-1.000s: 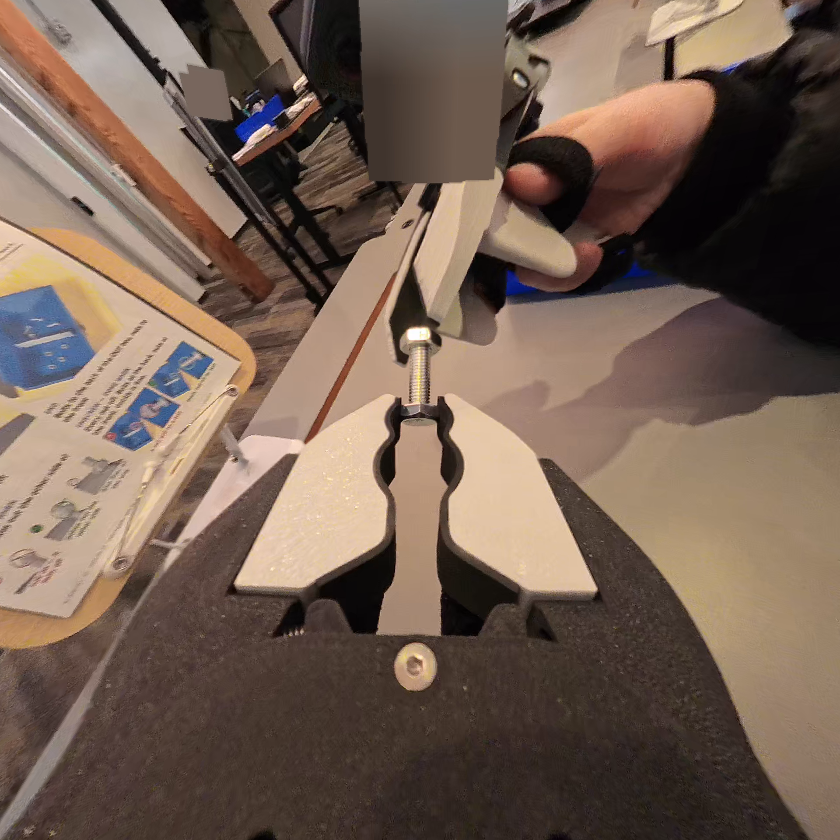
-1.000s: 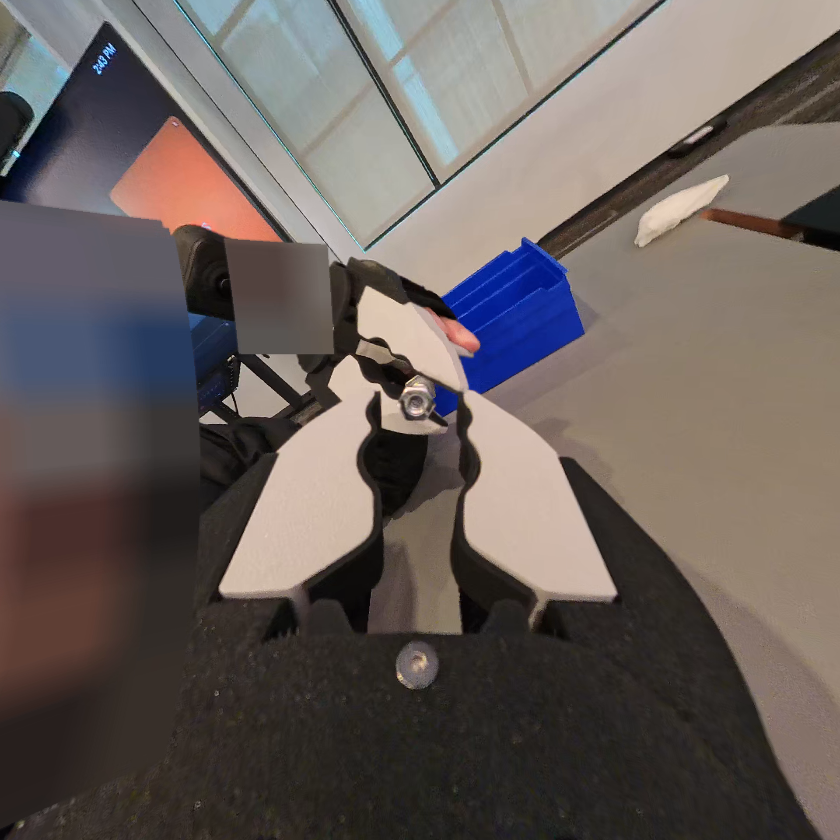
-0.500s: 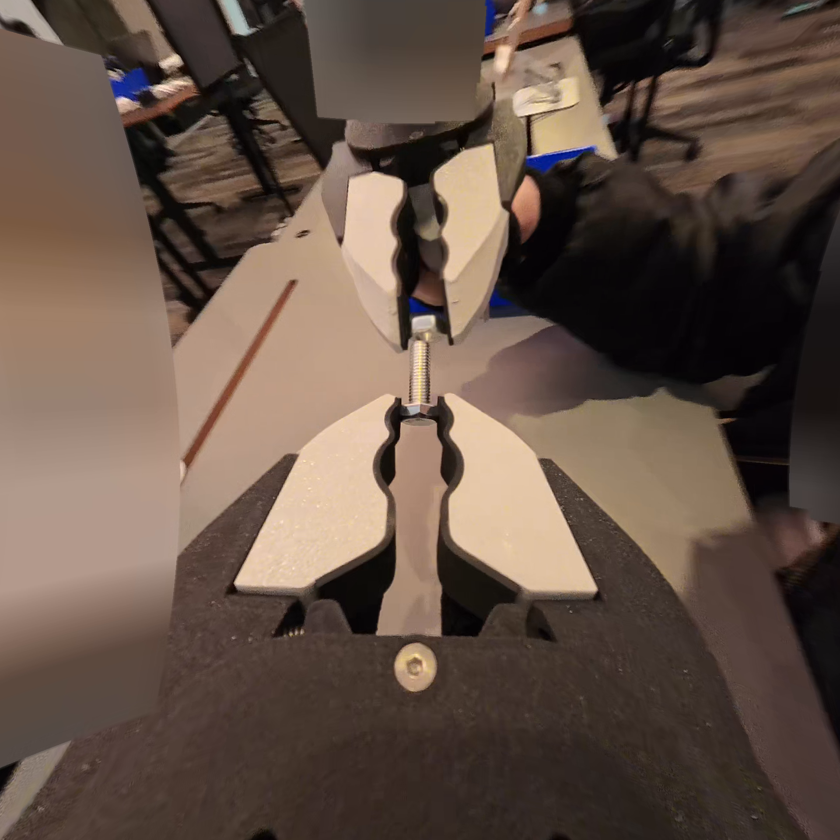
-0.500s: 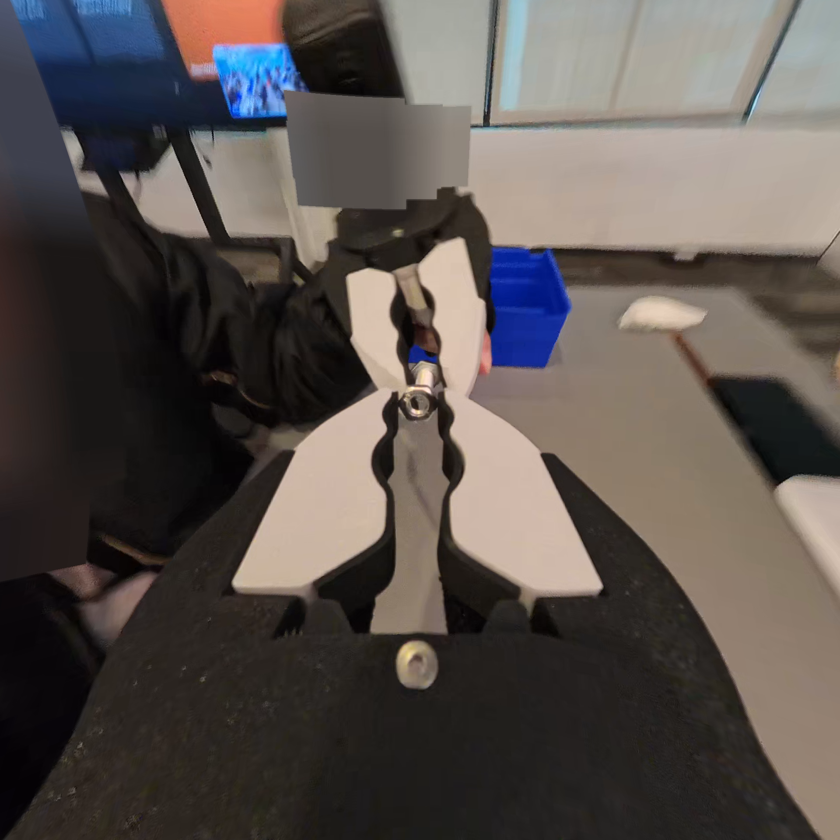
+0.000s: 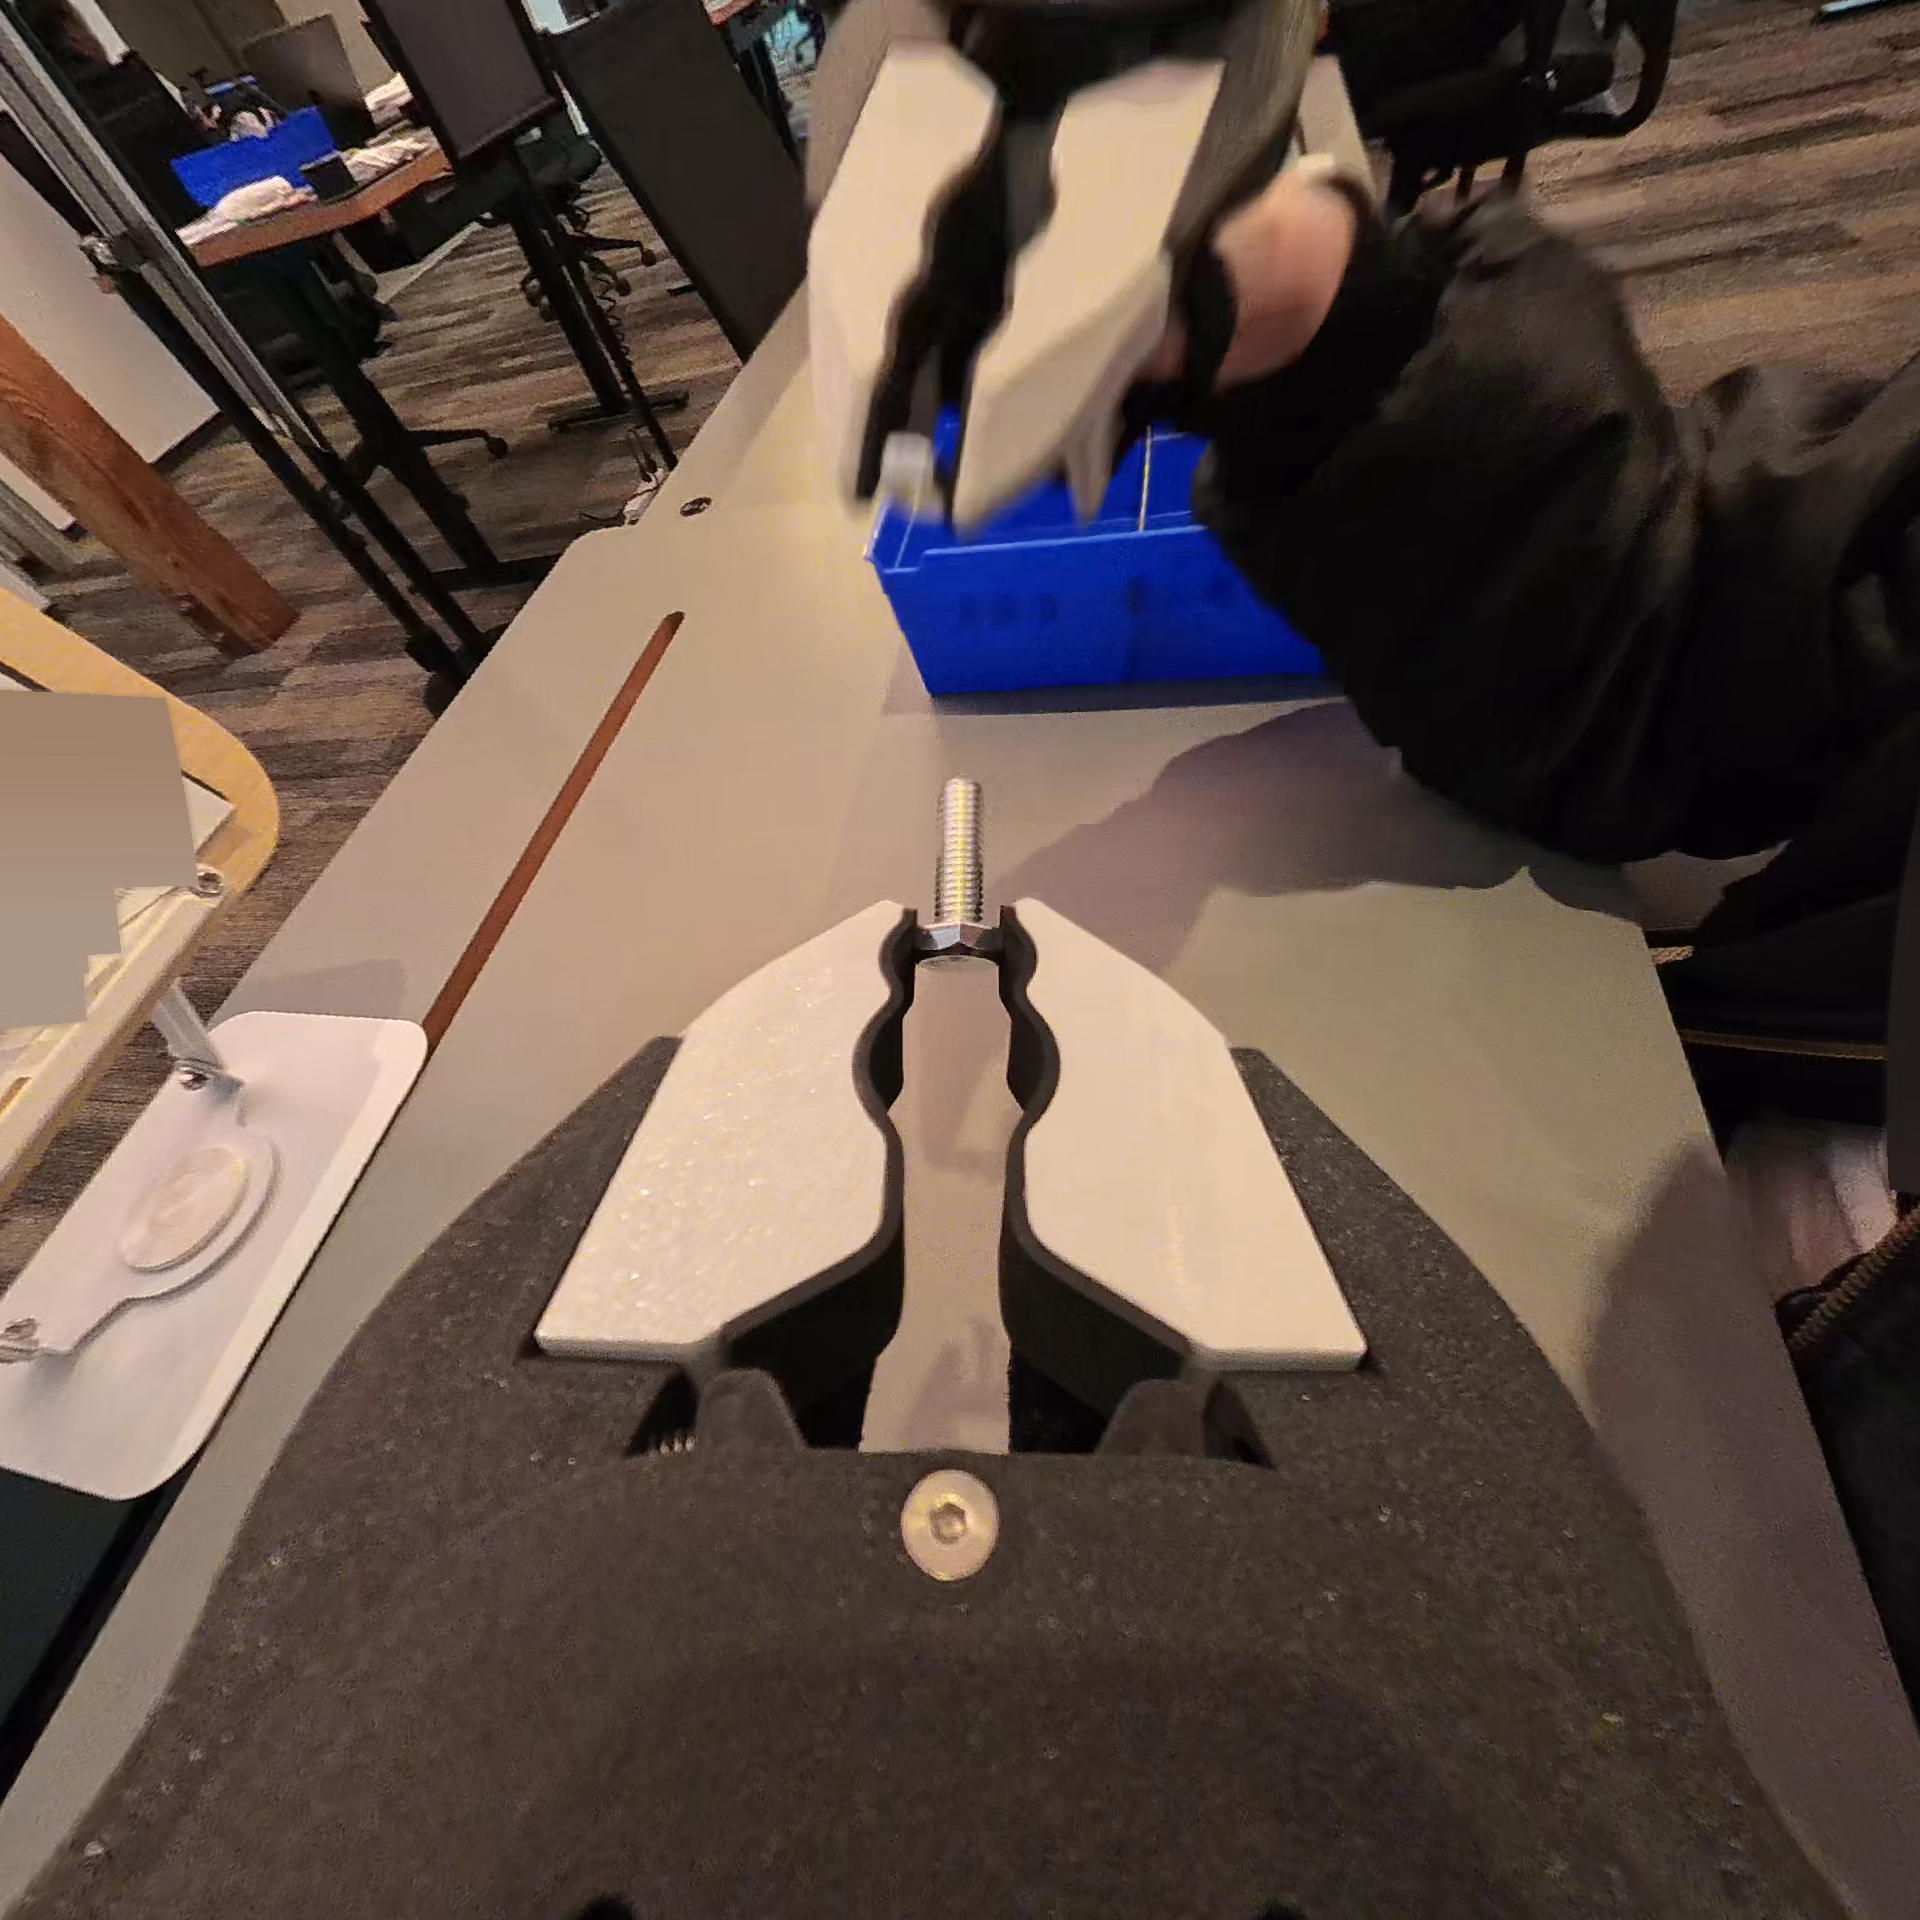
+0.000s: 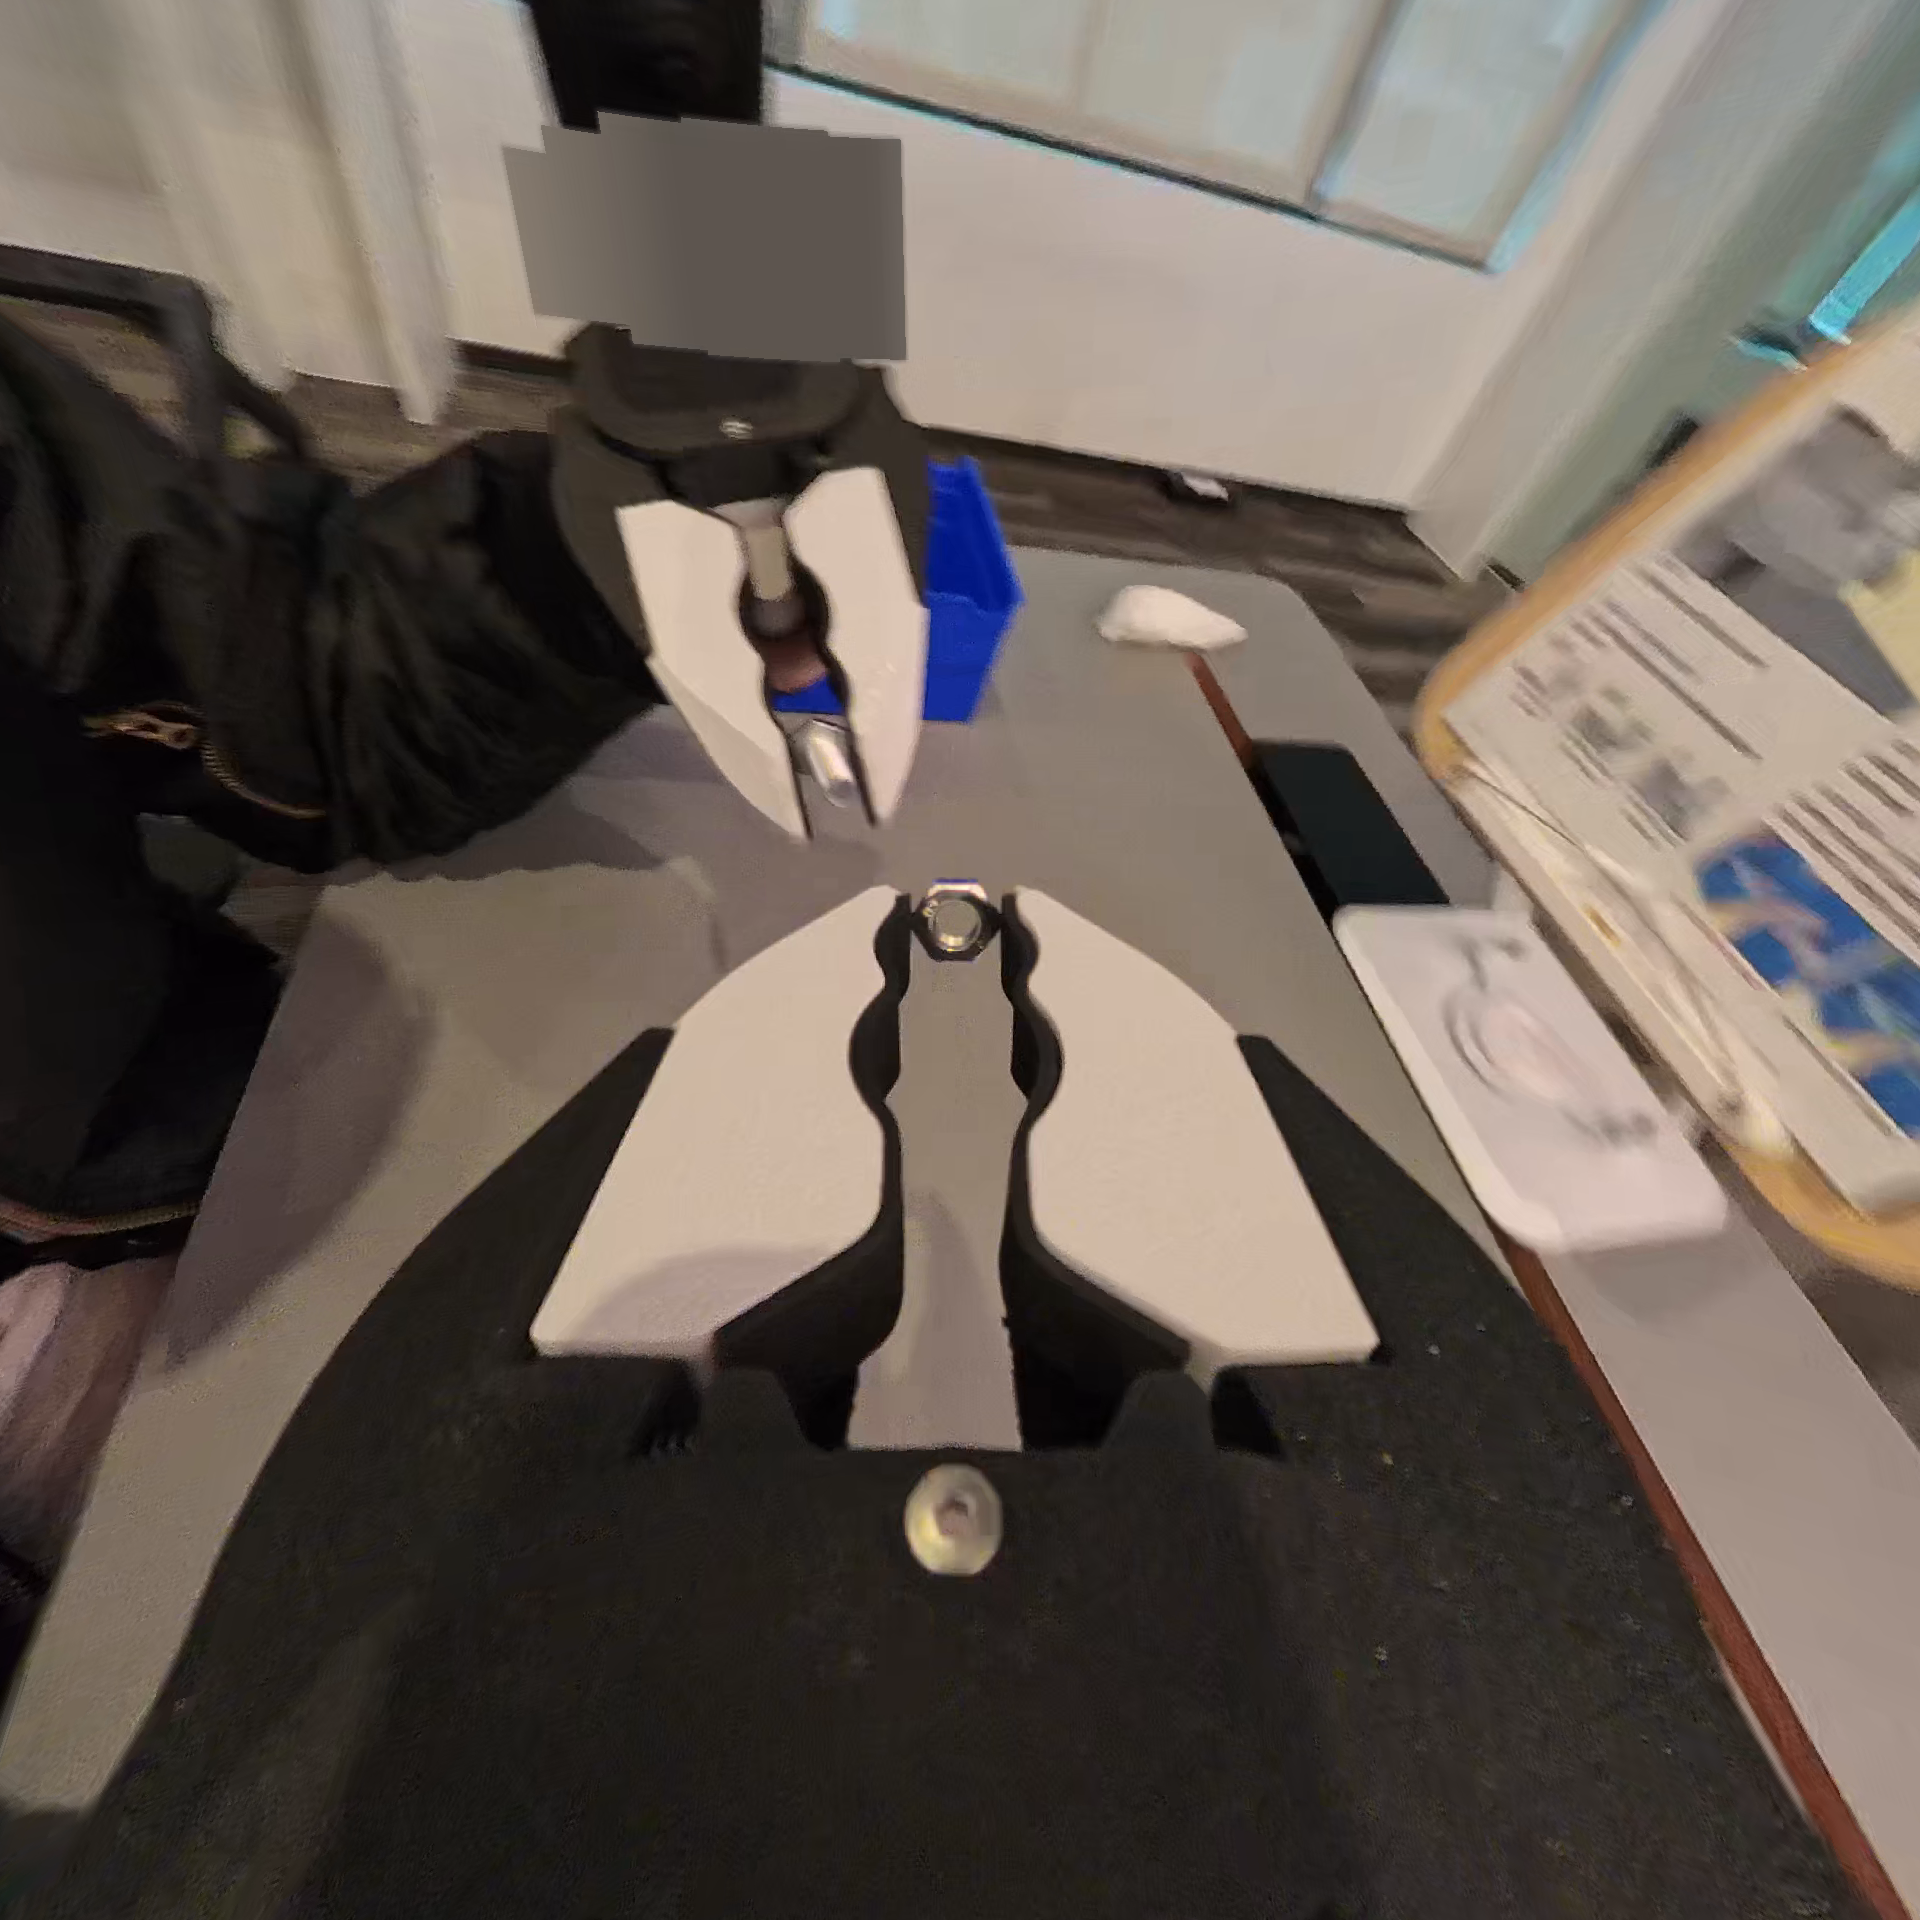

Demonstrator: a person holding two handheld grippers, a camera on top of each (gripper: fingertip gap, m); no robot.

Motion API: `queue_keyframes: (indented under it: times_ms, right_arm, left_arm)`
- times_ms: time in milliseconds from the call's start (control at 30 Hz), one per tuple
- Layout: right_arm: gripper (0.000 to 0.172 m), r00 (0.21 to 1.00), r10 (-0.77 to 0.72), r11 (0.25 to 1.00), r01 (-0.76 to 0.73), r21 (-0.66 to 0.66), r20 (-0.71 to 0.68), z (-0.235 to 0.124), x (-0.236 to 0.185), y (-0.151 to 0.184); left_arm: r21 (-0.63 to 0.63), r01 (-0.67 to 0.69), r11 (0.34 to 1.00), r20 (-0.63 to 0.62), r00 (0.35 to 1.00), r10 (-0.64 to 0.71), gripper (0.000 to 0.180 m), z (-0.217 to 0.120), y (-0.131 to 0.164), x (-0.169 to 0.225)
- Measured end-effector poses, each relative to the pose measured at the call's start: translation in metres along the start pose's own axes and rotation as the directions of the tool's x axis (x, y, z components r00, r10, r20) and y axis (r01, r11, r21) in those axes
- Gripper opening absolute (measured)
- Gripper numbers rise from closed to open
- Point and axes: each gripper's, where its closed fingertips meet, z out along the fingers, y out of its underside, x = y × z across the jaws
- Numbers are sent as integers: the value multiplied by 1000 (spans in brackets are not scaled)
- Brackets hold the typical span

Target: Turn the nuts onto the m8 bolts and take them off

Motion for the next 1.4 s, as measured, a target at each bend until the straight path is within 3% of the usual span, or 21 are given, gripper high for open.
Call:
queue_keyframes:
  times_ms: [67, 133, 200, 300, 367, 467, 600, 700, 767, 967, 1200, 1400]
  right_arm:
    - [16, 990, 64, 998, -64, 7, -126, -44, 5, -7]
    - [16, 944, 106, 990, -128, -52, -313, -93, 16, 7]
    - [16, 851, 103, 959, -222, -175, -516, -144, 32, 42]
    - [16, 739, 126, 868, -405, -287, -661, -212, 38, 100]
    - [16, 715, 214, 809, -512, -291, -665, -240, 30, 135]
    - [16, 751, 325, 690, -604, -399, -575, -261, -11, 197]
    - [16, 744, 332, 461, -664, -588, -580, -286, -50, 284]
    - [16, 739, 327, 330, -673, -662, -589, -294, -64, 318]
    - [16, 757, 285, 292, -653, -699, -588, -299, -64, 331]
    - [17, 753, 297, 358, -658, -662, -587, -297, -55, 341]
    - [22, 725, 345, 376, -689, -620, -596, -300, -56, 348]
    - [27, 728, 300, 513, -668, -539, -616, -304, -39, 313]
  left_arm:
    - [22, -2, 1000, -3, 1000, 2, 15, -4, -5, 2]
    - [40, 0, 999, -11, 1000, 0, 15, -6, -9, 4]
    - [37, -7, 999, -9, 1000, 7, 15, -5, -9, 5]
    - [31, -16, 999, -15, 1000, 16, 15, -1, -10, 9]
    - [30, -17, 999, -13, 1000, 17, 15, 1, -11, 12]
    - [28, -26, 999, -1, 1000, 26, 15, 3, -12, 14]
    - [19, -21, 1000, 12, 1000, 20, 15, 9, -12, 15]
    - [10, -9, 1000, 24, 1000, 8, 15, 14, -10, 13]
    - [4, 1, 1000, 30, 1000, -1, 15, 17, -9, 12]
    - [-12, -4, 1000, 38, 999, 5, 15, 24, -10, 12]
    - [-30, 12, 999, 27, 1000, -11, 15, 29, -3, 12]
    - [-15, 14, 1000, 34, 999, -14, 15, 26, -4, 9]
